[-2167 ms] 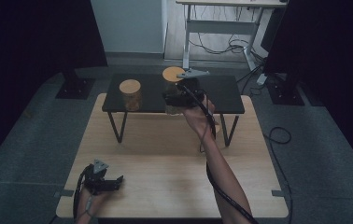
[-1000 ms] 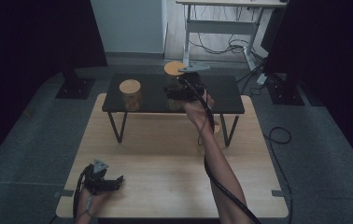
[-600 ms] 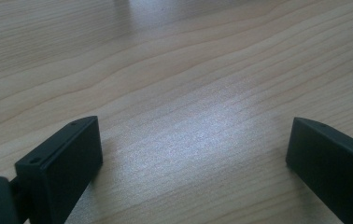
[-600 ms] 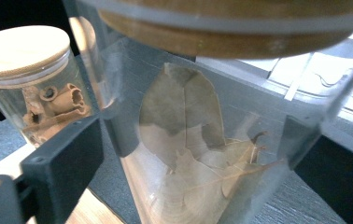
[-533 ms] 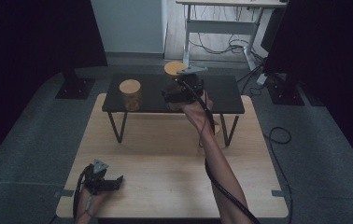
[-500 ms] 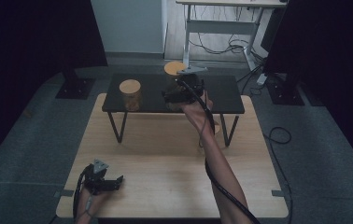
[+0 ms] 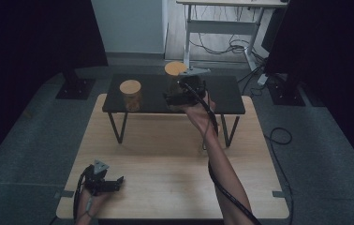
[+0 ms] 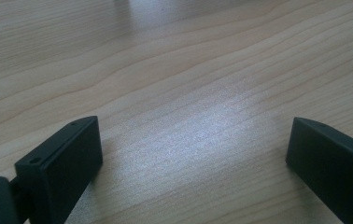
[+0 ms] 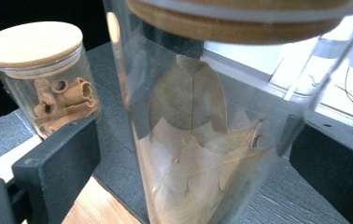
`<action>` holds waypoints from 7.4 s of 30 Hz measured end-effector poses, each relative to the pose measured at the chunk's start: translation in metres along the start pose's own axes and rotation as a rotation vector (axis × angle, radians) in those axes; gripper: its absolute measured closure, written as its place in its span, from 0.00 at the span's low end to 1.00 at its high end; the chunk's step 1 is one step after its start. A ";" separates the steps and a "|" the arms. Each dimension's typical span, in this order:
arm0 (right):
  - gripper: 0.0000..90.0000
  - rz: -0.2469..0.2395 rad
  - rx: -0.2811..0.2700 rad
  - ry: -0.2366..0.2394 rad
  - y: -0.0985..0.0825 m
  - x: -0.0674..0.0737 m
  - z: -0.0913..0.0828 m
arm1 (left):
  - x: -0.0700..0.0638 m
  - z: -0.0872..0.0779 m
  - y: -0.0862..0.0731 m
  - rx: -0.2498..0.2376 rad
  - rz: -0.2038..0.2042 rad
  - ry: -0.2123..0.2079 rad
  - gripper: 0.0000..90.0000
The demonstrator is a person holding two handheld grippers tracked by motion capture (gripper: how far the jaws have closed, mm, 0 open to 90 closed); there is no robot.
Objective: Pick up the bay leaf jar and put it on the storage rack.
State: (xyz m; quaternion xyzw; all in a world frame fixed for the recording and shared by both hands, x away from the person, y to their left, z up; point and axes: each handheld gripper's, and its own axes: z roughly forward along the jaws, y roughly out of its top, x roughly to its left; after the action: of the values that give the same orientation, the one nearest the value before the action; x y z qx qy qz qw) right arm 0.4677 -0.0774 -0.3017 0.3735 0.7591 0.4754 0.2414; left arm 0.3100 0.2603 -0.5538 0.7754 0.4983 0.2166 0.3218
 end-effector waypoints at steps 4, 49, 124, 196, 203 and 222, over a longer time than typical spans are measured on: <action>0.02 -0.002 -0.005 0.009 -0.002 -0.001 -0.003 | 0.000 0.000 0.000 -0.001 -0.001 0.000 0.04; 0.04 -0.043 -0.023 0.031 -0.027 -0.008 -0.034 | 0.000 0.000 0.000 -0.004 0.000 0.001 0.04; 0.06 -0.061 -0.023 -0.038 -0.106 -0.026 -0.099 | 0.000 0.000 0.000 -0.003 0.001 0.002 0.04; 0.05 -0.031 0.008 -0.138 -0.186 -0.037 -0.137 | 0.000 0.000 0.000 -0.001 -0.002 0.004 0.04; 0.05 -0.022 0.008 -0.154 -0.196 -0.038 -0.141 | 0.000 0.000 0.000 0.000 -0.002 0.004 0.04; 0.05 -0.020 0.020 -0.195 -0.216 -0.040 -0.147 | 0.000 0.000 0.000 -0.001 -0.003 0.004 0.04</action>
State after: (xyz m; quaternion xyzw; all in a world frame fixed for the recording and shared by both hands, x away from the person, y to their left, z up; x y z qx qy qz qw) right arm 0.3131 -0.2468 -0.4324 0.4127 0.7405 0.4265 0.3153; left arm 0.3097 0.2599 -0.5539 0.7742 0.4998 0.2178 0.3215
